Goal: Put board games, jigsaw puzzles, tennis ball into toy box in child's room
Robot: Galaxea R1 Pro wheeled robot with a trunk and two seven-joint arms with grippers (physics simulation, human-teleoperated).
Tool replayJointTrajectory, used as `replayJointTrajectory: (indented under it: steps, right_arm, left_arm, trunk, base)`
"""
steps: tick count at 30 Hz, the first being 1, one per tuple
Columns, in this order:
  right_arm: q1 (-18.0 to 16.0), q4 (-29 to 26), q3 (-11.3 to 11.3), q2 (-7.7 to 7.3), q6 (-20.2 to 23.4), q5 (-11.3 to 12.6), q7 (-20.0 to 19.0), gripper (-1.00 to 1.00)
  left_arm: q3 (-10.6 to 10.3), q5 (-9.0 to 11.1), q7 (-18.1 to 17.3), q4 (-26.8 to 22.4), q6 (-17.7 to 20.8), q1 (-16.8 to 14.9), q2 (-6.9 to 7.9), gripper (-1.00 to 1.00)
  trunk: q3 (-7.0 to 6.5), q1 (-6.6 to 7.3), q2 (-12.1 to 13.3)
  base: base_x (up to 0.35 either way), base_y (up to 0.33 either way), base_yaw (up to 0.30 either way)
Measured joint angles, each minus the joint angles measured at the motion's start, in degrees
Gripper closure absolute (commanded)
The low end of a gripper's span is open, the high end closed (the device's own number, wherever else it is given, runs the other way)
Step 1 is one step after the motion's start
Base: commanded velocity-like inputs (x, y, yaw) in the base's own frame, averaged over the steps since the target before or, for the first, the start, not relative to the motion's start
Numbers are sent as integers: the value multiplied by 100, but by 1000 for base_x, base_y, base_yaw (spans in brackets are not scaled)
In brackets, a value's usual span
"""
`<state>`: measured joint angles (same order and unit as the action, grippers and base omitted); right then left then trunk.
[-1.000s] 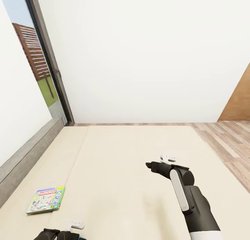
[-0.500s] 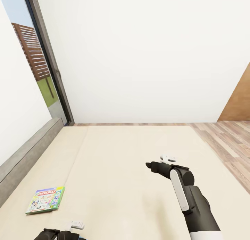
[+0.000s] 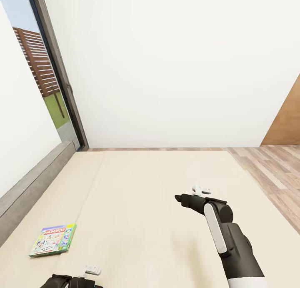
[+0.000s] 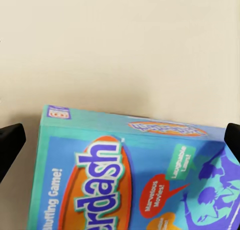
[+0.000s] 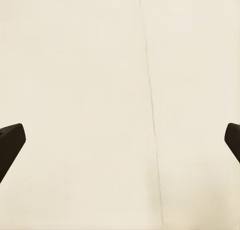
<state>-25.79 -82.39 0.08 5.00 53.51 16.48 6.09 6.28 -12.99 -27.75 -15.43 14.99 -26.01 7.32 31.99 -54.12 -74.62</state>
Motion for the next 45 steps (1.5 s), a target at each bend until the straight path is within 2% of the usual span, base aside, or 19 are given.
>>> replayJointTrajectory:
  steps: [15, 24, 26, 28, 32, 39, 42, 45]
  right_arm:
    - [1, 0, 0, 0, -6, 0, 0, -100]
    - [0, 0, 0, 0, -9, 3, 0, -100]
    - [1, 0, 0, 0, -9, 0, 0, -100]
    - [1, 0, 0, 2, -14, -2, 0, -100]
    - [0, 0, 0, 25, -23, -3, 0, -100]
    - [1, 2, 0, 51, -34, -4, 0, -100]
    - [0, 5, 0, 52, -35, -4, 0, -100]
    - [-1, 11, 0, 53, -66, -4, 0, -100]
  left_arm:
    - [67, 76, 44, -11, -32, 0, 40, -100]
    - [114, 93, 72, -17, -388, 0, 43, -100]
    - [235, 105, 70, -17, -413, 0, 44, -100]
    - [494, 114, 66, -26, -490, 0, 44, -100]
    - [824, 117, 59, -33, -671, 1, 45, -100]
    - [969, 128, -12, -69, -809, -1, 62, -100]
    - [1175, 135, -191, -187, -842, -1, 128, -100]
    - [1467, 137, -584, -499, -760, -4, 182, -100]
  trunk:
    - [0, 0, 0]
    - [0, 0, 0]
    - [0, 0, 0]
    - [0, 0, 0]
    - [0, 0, 0]
    - [0, 0, 0]
    - [0, 0, 0]
    - [0, 0, 0]
  base:
    - [0, 0, 0]
    - [0, 0, 0]
    - [0, 0, 0]
    - [0, 0, 0]
    - [0, 0, 0]
    - [0, 0, 0]
    - [0, 0, 0]
    - [0, 0, 0]
